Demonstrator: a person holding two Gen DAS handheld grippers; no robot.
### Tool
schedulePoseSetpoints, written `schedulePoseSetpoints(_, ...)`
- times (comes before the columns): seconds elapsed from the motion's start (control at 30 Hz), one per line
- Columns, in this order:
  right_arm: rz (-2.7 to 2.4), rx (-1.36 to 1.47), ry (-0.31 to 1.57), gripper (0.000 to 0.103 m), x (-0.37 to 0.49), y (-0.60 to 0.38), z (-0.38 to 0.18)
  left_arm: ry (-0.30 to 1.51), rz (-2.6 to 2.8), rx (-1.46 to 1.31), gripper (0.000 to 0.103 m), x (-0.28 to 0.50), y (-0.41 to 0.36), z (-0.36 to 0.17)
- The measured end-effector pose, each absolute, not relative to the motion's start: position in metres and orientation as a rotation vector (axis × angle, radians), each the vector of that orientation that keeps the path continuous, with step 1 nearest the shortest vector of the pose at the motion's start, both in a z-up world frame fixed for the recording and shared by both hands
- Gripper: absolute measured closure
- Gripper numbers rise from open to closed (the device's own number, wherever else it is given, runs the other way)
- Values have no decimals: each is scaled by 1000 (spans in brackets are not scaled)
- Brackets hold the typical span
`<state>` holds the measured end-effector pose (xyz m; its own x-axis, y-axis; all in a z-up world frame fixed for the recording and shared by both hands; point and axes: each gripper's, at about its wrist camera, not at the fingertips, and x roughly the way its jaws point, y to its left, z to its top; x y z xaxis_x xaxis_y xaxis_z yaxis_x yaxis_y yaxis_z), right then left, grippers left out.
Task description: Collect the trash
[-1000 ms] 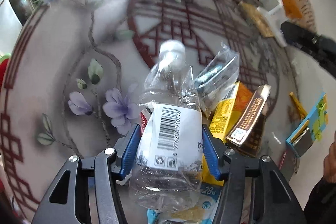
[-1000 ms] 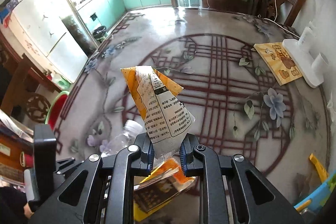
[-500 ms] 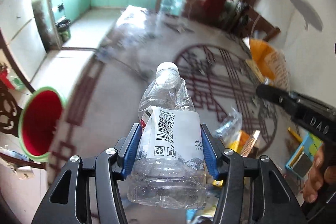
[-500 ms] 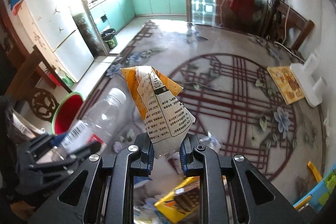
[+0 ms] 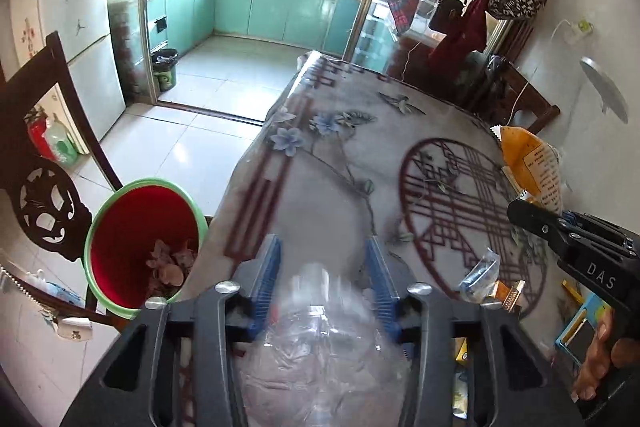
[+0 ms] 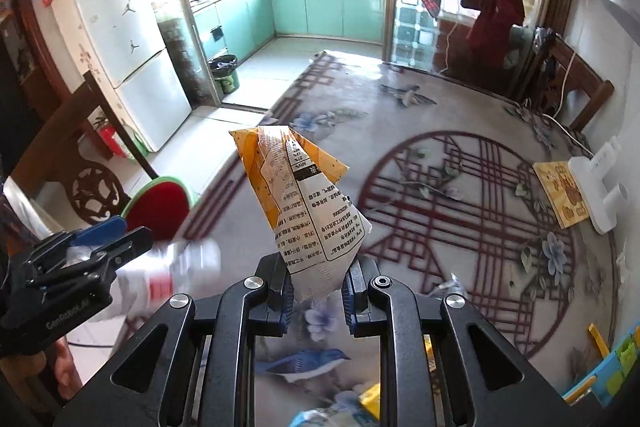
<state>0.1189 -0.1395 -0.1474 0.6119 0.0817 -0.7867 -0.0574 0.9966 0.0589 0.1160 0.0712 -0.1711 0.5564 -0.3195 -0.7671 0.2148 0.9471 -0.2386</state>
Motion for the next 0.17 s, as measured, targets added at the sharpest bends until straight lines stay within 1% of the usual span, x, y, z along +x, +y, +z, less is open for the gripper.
schedulePoseSetpoints(0.03,79,26,908,85,120,-135,-147,939,-318,-122,92,118,76,-173)
schedulePoseSetpoints(0.17,79,25,918,85,123,-122,-150,1034,-364,-92,92,129,86,-197)
